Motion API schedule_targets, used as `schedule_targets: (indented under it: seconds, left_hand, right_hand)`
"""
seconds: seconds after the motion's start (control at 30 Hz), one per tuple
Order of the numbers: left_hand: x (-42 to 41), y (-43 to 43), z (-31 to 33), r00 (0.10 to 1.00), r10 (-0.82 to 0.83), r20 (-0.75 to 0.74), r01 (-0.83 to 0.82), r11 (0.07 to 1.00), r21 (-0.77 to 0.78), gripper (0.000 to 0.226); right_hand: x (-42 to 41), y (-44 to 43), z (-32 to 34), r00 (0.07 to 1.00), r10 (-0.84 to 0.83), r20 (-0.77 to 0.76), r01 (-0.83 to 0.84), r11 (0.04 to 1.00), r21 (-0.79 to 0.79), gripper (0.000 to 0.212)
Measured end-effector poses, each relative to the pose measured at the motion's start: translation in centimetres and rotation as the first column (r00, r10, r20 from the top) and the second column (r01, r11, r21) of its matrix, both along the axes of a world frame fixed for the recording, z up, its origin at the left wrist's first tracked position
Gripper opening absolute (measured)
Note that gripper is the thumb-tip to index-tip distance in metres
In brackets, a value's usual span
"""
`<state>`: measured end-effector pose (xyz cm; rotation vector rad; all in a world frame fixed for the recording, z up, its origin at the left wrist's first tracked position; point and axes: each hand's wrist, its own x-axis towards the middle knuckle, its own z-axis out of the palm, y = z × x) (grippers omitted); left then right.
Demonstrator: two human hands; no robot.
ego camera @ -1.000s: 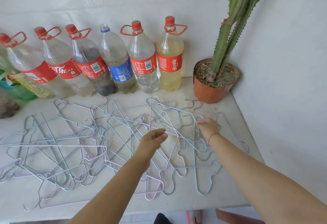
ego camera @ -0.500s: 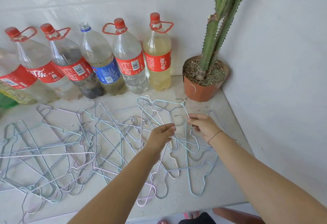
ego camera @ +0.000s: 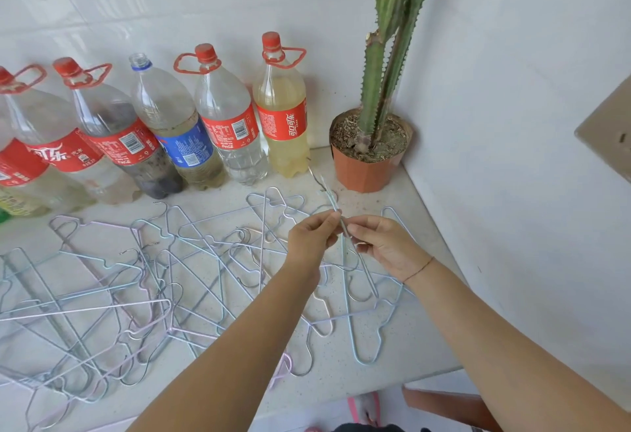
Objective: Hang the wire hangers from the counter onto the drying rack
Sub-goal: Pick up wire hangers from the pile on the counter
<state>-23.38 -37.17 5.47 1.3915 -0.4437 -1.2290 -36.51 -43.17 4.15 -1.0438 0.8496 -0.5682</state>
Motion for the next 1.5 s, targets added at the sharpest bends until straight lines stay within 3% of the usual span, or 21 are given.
schedule_targets:
  seconds: [0.1,0.27,0.43,0.6,0.8,0.93,1.13,1.33,1.5]
  left_hand:
    - [0.7,-0.1,0.4,1.0,0.015,-0.011,-0.015,1.0,-0.004,0.006]
    - [2.7,0.8,0.8,1.0,0.01,-0.006,-0.011,1.0,-0.014,0.008]
    - [7.2,4.0,0.7,0.996,0.089,0.01,-0.089,0.996,0.003,0.012]
    - [10.7,8.0,0.2,0.979,0.2,0.035,-0.201,0.979,0.028,0.015]
    - [12.7,11.2,-0.5,0.965,0.263,0.017,-0.264,0.964,0.045,0.016]
    - [13.1,12.8,-0.7,0.961,0.275,0.035,-0.277,0.959,0.067,0.015]
    - [13.5,14.4,-0.2,0.956,0.291,0.026,-0.292,0.954,0.069,0.014]
    - [13.5,15.4,0.4,0.959,0.281,0.023,-0.282,0.958,0.046,0.015]
    - [13.0,16.2,1.1,0.956,0.293,0.019,-0.294,0.955,0.029,0.014]
  right_hand:
    - [0.2,0.3,-0.3,0.999,-0.042,-0.029,0.045,0.996,0.078,0.013]
    - [0.1,1.2,-2.5,0.948,-0.245,-0.202,0.296,0.912,0.283,0.012]
    - [3.1,4.1,-5.8,0.958,-0.065,-0.279,0.2,0.85,0.488,0.011]
    - [6.2,5.3,-6.7,0.933,-0.039,-0.358,0.233,0.823,0.518,0.031]
    - [7.4,5.9,-6.2,0.938,-0.186,-0.292,0.319,0.791,0.522,0.018]
    - [8.4,6.3,-4.8,0.956,-0.22,-0.195,0.28,0.881,0.381,0.014]
    - [10.1,6.6,-2.5,0.981,-0.128,-0.147,0.15,0.976,0.155,0.013]
    - [9.8,6.6,-1.2,0.98,-0.141,-0.138,0.132,0.989,-0.072,0.018]
    - [8.7,5.5,0.0,0.953,-0.252,-0.167,0.204,0.944,-0.259,0.013]
